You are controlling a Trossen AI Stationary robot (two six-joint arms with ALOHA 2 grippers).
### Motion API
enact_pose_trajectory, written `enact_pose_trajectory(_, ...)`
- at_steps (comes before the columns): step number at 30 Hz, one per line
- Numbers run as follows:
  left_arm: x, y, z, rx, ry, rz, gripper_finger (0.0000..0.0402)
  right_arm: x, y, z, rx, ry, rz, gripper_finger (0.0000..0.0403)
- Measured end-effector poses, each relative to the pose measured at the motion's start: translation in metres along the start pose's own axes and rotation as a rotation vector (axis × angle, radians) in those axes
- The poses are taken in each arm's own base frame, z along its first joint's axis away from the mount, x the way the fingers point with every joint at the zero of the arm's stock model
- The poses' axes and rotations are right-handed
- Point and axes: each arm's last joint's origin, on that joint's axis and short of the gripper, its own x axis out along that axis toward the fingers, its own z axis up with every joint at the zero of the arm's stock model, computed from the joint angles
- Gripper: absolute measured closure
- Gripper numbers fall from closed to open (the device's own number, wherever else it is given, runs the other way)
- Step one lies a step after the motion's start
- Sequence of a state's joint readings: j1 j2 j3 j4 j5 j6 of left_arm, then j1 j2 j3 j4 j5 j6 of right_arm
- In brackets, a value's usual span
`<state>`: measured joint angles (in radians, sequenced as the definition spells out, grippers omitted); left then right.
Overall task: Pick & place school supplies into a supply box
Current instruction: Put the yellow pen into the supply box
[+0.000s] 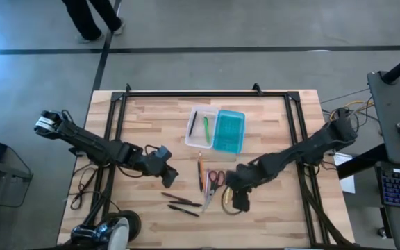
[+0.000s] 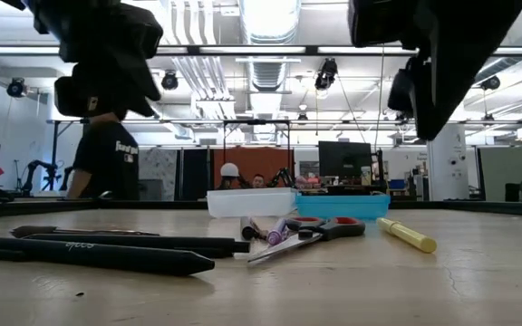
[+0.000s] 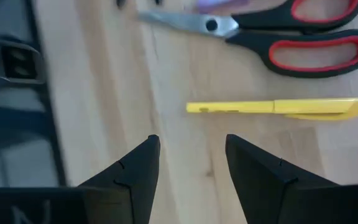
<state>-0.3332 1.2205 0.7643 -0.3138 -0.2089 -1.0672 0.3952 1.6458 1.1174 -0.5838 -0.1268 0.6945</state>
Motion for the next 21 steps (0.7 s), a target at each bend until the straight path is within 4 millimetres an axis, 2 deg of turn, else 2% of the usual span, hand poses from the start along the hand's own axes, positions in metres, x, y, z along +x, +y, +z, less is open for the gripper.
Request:
enact_pose_trajectory(5, -0.001, 0.0, -0.008, 0.136, 0.039, 0.022, 0.0319, 0.014, 0.033, 0.005, -0.222, -0.008, -0.17, 0.0227)
enact_pose_trajectory(8, -0.002, 0.002, -0.01, 0.16, 0.059, 0.042, 0.0319, 0.029, 0.039, 0.009, -0.246, 0.006, -0.23, 0.0227)
enact_pose_trajectory(12, -0.004, 0.008, -0.011, 0.088, 0.057, 0.108, 0.0319, 0.046, 0.025, 0.013, 0.028, 0.066, -0.278, 0.0228)
enact_pose_trajectory(15, -0.008, 0.008, -0.008, 0.117, 0.016, 0.111, 0.0319, 0.045, 0.022, 0.011, 0.255, 0.011, -0.304, 0.0231)
enact_pose_trajectory(21, -0.013, 0.009, -0.003, 0.191, -0.012, 0.102, 0.0319, 0.044, 0.014, 0.008, 0.824, -0.05, -0.332, 0.0228)
